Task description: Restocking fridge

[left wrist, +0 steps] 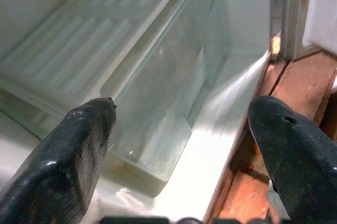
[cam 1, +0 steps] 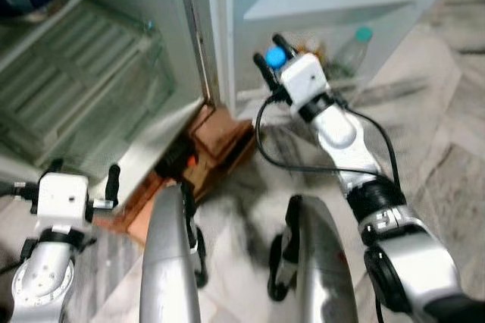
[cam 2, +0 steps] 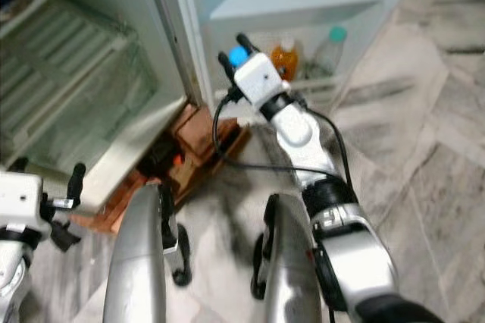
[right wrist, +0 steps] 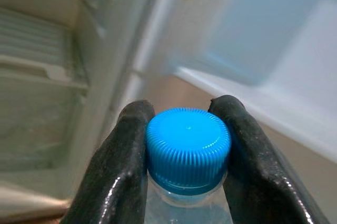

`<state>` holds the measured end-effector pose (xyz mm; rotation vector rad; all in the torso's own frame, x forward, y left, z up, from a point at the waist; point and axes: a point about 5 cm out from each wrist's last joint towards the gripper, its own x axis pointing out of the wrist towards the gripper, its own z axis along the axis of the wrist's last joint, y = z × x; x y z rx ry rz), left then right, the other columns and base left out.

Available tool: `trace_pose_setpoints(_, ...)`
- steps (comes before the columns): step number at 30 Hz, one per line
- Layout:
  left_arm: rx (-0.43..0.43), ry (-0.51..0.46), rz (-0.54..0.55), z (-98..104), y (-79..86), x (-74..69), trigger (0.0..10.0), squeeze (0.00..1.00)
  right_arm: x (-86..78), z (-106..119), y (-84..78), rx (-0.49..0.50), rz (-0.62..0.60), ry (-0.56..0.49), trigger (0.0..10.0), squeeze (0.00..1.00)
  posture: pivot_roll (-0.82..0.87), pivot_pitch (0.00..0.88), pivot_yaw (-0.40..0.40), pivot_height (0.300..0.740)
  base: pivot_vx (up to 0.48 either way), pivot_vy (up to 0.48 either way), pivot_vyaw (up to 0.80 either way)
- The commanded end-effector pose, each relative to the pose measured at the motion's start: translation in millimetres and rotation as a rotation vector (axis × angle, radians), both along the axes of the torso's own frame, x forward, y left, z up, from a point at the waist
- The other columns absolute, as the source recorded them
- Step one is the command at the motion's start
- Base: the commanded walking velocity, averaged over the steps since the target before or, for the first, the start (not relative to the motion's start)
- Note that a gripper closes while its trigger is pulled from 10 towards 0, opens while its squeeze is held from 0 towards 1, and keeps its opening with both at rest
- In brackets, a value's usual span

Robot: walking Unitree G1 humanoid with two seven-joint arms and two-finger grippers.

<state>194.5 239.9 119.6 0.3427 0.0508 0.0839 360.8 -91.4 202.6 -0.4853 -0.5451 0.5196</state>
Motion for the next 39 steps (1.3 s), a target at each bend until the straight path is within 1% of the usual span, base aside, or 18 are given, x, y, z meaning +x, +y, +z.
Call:
trace_pose_setpoints(1, 0.013, 0.022, 0.017, 1, 6.1, -6.5, 10.0, 0.00, -2.7, 9, 7.7, -0.027, 0.035, -0.080, 10.0, 0.00, 0.26, 0.393, 0.033, 0.567, 0.000, 0.000, 0.00)
trace_pose_setpoints(2, 0.013, 0.022, 0.017, 1, 6.1, -6.5, 10.0, 0.00, -2.7, 9, 7.7, -0.027, 0.035, -0.080, 10.0, 0.00, 0.26, 0.393, 0.033, 0.567, 0.000, 0.000, 0.00)
trace_pose_setpoints(4, 0.022, 0.029, 0.018, 4, 6.7, -9.5, 10.0, 0.00, -2.6, 11, 12.3, -0.054, 0.050, -0.124, 10.0, 0.00, 0.27, 0.405, 0.046, 0.567, 0.000, 0.000, 0.00)
trace_pose_setpoints(8, 0.038, 0.035, 0.022, 9, 6.9, -12.0, 10.0, 0.00, -2.5, 8, 17.7, -0.151, 0.064, -0.202, 10.0, 0.00, 0.28, 0.418, 0.056, 0.567, 0.000, 0.000, 0.00)
trace_pose_setpoints(13, 0.061, 0.026, 0.034, 13, 10.1, -14.1, 10.0, 0.00, -3.2, 10, 21.4, -0.202, 0.068, -0.255, 10.0, 0.00, 0.28, 0.429, 0.062, 0.567, 0.000, 0.000, 0.00)
trace_pose_setpoints(14, 0.064, 0.026, 0.035, 14, 10.3, -14.6, 10.0, 0.00, -3.3, 10, 21.6, -0.207, 0.067, -0.263, 10.0, 0.00, 0.28, 0.429, 0.062, 0.567, 0.000, 0.000, 0.00)
trace_pose_setpoints(15, 0.085, 0.021, 0.024, 16, 8.8, -16.9, 10.0, 0.00, -1.8, 8, 20.8, -0.207, 0.054, -0.254, 10.0, 0.00, 0.28, 0.441, 0.067, 0.567, 0.000, 0.000, 0.00)
trace_pose_setpoints(16, 0.085, 0.021, 0.024, 16, 8.8, -16.9, 10.0, 0.00, -1.8, 8, 20.8, -0.207, 0.054, -0.254, 10.0, 0.00, 0.28, 0.441, 0.067, 0.567, 0.000, 0.000, 0.00)
trace_pose_setpoints(18, 0.090, 0.028, 0.022, 16, 7.9, -21.4, 10.0, 0.00, 0.7, 6, 17.7, -0.205, 0.016, -0.254, 10.0, 0.00, 0.28, 0.438, 0.068, 0.567, 0.000, 0.000, 0.00)
trace_pose_setpoints(22, 0.099, 0.045, 0.033, 17, 10.2, -27.4, 10.0, 0.00, 2.4, 8, 15.2, -0.223, -0.019, -0.309, 10.0, 0.00, 0.28, 0.451, 0.073, 0.567, 0.000, 0.000, 0.00)
trace_pose_setpoints(23, 0.100, 0.054, 0.029, 16, 9.5, -29.1, 10.0, 0.00, 4.5, 14, 12.5, -0.218, -0.038, -0.332, 10.0, 0.00, 0.28, 0.452, 0.073, 0.567, 0.000, 0.000, 0.00)
trace_pose_setpoints(25, 0.100, 0.057, 0.027, 16, 9.1, -29.4, 10.0, 0.00, 5.3, 16, 11.7, -0.217, -0.045, -0.340, 10.0, 0.00, 0.28, 0.452, 0.073, 0.567, 0.000, 0.000, 0.00)
trace_pose_setpoints(26, 0.104, 0.064, 0.025, 16, 9.4, -30.5, 10.0, 0.00, 9.5, 25, 8.6, -0.219, -0.075, -0.362, 10.0, 0.00, 0.29, 0.459, 0.072, 0.567, 0.000, 0.000, 0.00)
trace_pose_setpoints(29, 0.110, 0.076, 0.031, 16, 10.6, -33.4, 10.0, 0.00, 14.8, 28, 4.2, -0.237, -0.115, -0.364, 10.0, 0.00, 0.29, 0.464, 0.072, 0.567, 0.000, 0.000, 0.00)
trace_pose_setpoints(32, 0.113, 0.076, 0.035, 16, 10.7, -35.0, 10.0, 0.00, 15.9, 28, 2.8, -0.242, -0.130, -0.368, 10.0, 0.00, 0.30, 0.463, 0.071, 0.567, 0.000, 0.000, 0.00)
trace_pose_setpoints(34, 0.120, 0.079, 0.037, 17, 10.7, -37.5, 10.0, 0.00, 17.5, 27, 2.0, -0.253, -0.146, -0.368, 10.0, 0.00, 0.31, 0.467, 0.070, 0.567, 0.000, 0.000, 0.00)
trace_pose_setpoints(36, 0.124, 0.086, 0.039, 18, 11.0, -40.1, 10.0, 0.00, 21.0, 20, 0.5, -0.265, -0.190, -0.336, 10.0, 0.00, 0.32, 0.474, 0.072, 0.567, 0.000, 0.000, 0.00)
trace_pose_setpoints(39, 0.124, 0.088, 0.037, 18, 11.0, -40.4, 10.0, 0.00, 21.8, 18, 0.2, -0.268, -0.201, -0.327, 10.0, 0.00, 0.32, 0.474, 0.071, 0.567, 0.000, 0.000, 0.00)
